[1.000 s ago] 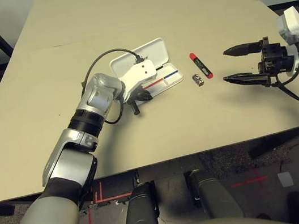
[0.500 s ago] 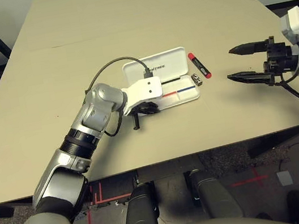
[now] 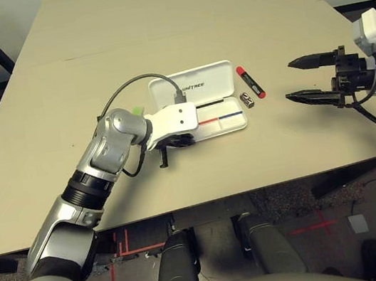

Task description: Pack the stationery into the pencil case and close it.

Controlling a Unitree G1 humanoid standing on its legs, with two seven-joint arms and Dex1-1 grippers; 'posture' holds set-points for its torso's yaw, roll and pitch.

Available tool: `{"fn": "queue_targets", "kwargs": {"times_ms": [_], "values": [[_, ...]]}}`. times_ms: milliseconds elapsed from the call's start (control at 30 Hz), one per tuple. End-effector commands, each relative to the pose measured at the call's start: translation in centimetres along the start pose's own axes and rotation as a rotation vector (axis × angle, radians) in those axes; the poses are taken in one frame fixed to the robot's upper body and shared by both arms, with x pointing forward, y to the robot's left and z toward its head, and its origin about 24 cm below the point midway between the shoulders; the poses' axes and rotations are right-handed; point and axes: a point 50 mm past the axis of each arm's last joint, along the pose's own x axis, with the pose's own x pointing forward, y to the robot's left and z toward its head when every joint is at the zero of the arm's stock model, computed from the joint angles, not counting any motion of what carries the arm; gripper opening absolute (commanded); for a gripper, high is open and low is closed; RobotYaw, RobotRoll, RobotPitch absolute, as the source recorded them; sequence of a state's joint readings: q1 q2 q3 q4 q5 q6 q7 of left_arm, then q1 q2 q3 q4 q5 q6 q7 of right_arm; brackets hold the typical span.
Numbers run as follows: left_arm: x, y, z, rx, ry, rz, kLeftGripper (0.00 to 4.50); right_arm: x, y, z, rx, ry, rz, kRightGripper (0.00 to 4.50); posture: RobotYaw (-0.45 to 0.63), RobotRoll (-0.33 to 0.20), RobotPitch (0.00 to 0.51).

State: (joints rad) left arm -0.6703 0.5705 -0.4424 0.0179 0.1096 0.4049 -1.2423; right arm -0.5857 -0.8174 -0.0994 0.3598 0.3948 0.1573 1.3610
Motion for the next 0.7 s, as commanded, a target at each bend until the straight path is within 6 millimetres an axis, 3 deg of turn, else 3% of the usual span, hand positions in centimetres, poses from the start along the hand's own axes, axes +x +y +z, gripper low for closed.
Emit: {"fn": "queue_targets", "kwargs": {"times_ms": [33,600,633,700], "values": [[-0.1,-1.0,0.3,0.004,-0.010,-0.030,0.04,-0.4,0.0,-0.1,-0.002,0.003,-0.013,4.50,-0.14,0.000,0.117],[0.8,-2.9,-0.3,-0.034,0.004,-0.078,0.04,0.3,-0.3,-0.3,0.005,-0.003,-0.084,4.50,-0.14,0.000,0.130],[0.9,-2.8,-0.4,-0.032,0.007,-0.076,0.62,0.4,-0.5,-0.2,0.007,-0.011,-0.106,4.50,-0.14,0.000,0.130],[1.0,-2.9,-0.5,-0.031,0.013,-0.079,1.27,0.4,-0.6,-0.1,0.012,-0.016,-0.125,4.50,-0.14,0.000,0.130]]}}
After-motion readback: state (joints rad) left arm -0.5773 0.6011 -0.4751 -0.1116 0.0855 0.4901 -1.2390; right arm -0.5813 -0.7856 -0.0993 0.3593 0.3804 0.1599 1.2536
